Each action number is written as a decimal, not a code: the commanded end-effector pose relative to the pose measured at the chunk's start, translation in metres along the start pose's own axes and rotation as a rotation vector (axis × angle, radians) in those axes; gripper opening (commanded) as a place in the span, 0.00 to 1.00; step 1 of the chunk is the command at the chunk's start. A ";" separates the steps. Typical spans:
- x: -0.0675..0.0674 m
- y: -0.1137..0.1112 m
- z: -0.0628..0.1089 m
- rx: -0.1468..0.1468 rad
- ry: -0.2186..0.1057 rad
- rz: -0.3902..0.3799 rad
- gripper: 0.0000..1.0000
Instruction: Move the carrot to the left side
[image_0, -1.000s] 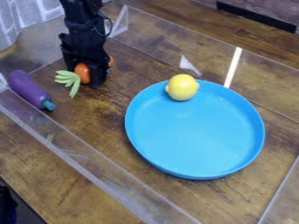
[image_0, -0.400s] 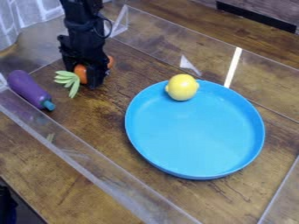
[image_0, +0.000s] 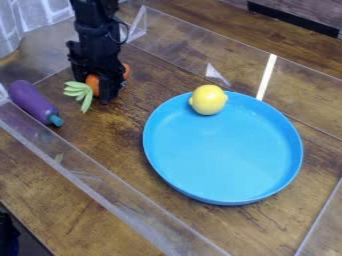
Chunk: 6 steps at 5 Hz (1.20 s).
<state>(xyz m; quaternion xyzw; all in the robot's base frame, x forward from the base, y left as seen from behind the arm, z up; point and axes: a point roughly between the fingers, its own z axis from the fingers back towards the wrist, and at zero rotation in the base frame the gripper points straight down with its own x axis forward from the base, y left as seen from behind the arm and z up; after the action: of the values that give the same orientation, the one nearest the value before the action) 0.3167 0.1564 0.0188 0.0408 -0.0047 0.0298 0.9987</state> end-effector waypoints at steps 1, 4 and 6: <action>-0.003 -0.007 0.001 -0.007 0.017 -0.018 1.00; -0.004 -0.014 0.002 -0.025 0.032 -0.038 1.00; -0.002 -0.018 0.002 -0.036 0.043 -0.055 1.00</action>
<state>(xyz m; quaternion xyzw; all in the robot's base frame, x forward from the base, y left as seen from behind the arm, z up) 0.3149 0.1457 0.0186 0.0236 0.0157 0.0183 0.9994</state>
